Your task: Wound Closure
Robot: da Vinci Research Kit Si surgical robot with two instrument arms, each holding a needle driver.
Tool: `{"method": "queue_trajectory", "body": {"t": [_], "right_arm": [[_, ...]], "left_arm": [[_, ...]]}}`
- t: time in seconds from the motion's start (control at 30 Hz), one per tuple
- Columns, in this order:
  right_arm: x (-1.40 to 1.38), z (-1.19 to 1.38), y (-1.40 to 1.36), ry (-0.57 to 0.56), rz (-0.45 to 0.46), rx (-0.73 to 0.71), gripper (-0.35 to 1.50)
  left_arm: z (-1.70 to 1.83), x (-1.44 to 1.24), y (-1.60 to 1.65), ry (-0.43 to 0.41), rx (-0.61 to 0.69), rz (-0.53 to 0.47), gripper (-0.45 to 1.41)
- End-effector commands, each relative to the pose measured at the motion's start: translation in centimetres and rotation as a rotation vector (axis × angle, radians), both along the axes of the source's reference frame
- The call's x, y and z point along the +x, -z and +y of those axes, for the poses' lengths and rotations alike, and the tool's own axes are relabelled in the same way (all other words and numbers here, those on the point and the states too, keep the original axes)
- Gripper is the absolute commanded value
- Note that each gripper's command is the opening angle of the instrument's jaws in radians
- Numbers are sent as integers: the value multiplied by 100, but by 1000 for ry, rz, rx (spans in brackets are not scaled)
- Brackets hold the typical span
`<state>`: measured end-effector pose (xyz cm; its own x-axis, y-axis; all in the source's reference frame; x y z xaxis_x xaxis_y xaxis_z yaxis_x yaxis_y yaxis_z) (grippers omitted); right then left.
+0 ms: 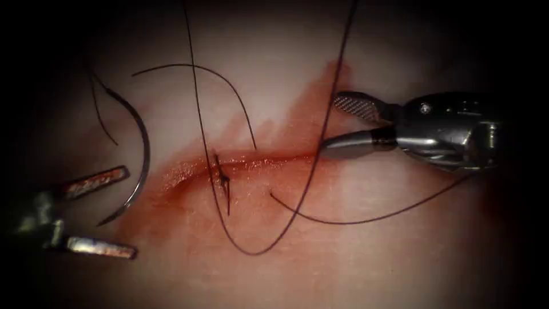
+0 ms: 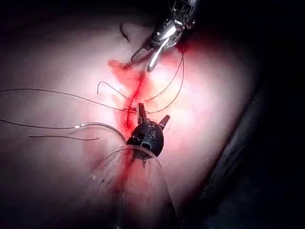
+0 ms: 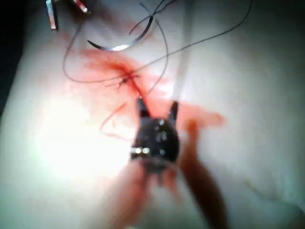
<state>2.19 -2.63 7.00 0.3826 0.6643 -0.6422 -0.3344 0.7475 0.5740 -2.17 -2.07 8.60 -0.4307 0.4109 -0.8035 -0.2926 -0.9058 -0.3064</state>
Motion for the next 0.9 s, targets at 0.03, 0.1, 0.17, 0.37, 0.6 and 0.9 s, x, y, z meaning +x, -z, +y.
{"method": "queue_trajectory", "body": {"t": [0.03,0.1,0.17,0.37,0.6,0.9], "right_arm": [[5,-8,-5,7,0,-4,126],[5,-9,-5,11,-5,-4,126],[3,-12,-6,16,-9,-4,126],[-5,-18,-6,30,-19,-4,124],[-13,-23,-7,48,-32,-1,123],[-27,-27,-11,74,-84,-16,121]], "left_arm": [[-2,-9,-8,-5,-5,1,46],[3,-15,-12,-3,-13,6,42],[7,-20,-18,0,-22,12,41],[13,-38,-28,12,-28,20,39],[22,-82,-32,6,-43,21,39],[41,-126,-22,3,-36,-9,39]]}}
